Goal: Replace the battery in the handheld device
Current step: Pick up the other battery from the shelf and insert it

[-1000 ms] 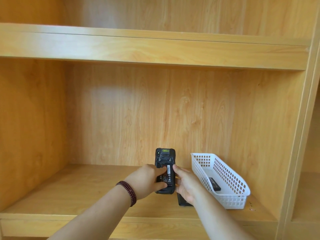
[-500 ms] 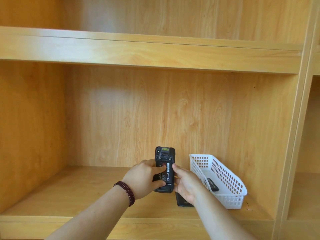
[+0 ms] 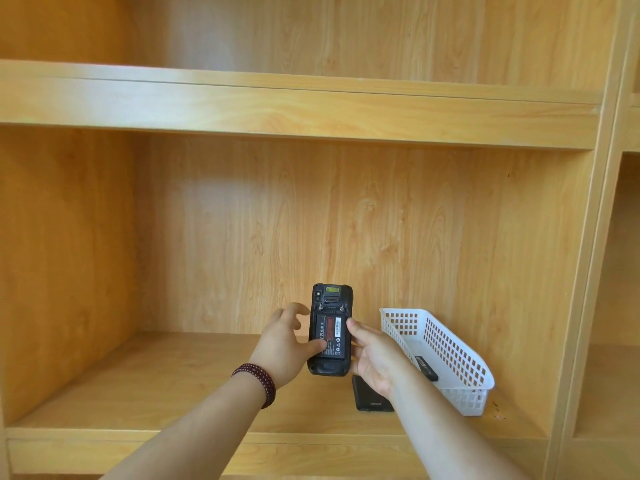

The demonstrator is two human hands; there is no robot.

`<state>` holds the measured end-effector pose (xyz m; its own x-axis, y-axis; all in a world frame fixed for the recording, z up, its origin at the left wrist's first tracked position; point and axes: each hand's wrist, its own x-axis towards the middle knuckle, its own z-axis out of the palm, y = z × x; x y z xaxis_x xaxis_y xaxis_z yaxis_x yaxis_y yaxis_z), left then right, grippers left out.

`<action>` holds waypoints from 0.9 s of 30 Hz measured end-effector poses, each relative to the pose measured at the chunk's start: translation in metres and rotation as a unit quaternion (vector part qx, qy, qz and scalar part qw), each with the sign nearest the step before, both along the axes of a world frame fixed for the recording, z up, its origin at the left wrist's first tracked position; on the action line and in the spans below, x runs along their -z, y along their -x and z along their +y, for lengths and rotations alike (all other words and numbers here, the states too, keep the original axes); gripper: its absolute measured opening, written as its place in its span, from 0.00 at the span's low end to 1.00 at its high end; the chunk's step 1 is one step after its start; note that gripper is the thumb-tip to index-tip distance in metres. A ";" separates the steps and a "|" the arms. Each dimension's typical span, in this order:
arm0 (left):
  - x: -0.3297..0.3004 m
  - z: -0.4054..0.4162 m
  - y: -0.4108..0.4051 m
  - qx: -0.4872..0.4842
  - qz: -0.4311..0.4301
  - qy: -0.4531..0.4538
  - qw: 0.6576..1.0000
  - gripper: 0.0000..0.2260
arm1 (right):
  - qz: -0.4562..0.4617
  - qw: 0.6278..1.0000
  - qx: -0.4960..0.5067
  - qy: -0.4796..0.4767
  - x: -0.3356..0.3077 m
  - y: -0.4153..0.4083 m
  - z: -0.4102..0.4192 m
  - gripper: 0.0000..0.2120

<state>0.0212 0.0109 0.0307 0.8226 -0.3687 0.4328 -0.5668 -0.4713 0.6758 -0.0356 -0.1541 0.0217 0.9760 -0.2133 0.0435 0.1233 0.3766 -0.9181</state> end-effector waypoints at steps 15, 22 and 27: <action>-0.018 0.009 -0.002 0.150 0.288 0.146 0.934 0.12 | -0.029 0.995 -0.066 0.064 -0.006 0.002 -0.002 0.15; -0.012 0.007 -0.004 0.141 0.229 0.130 0.954 0.10 | -0.045 0.993 -0.024 0.105 0.004 -0.004 0.001 0.16; -0.007 0.006 -0.006 0.131 0.208 0.127 0.961 0.11 | -0.053 0.988 0.005 0.145 0.007 -0.006 0.004 0.14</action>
<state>0.0277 0.0167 0.0377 0.8377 -0.5124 0.1892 -0.2985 -0.1392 0.9442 -0.0294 -0.1501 0.0144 0.9606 -0.1861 0.2062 0.2271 0.0989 -0.9688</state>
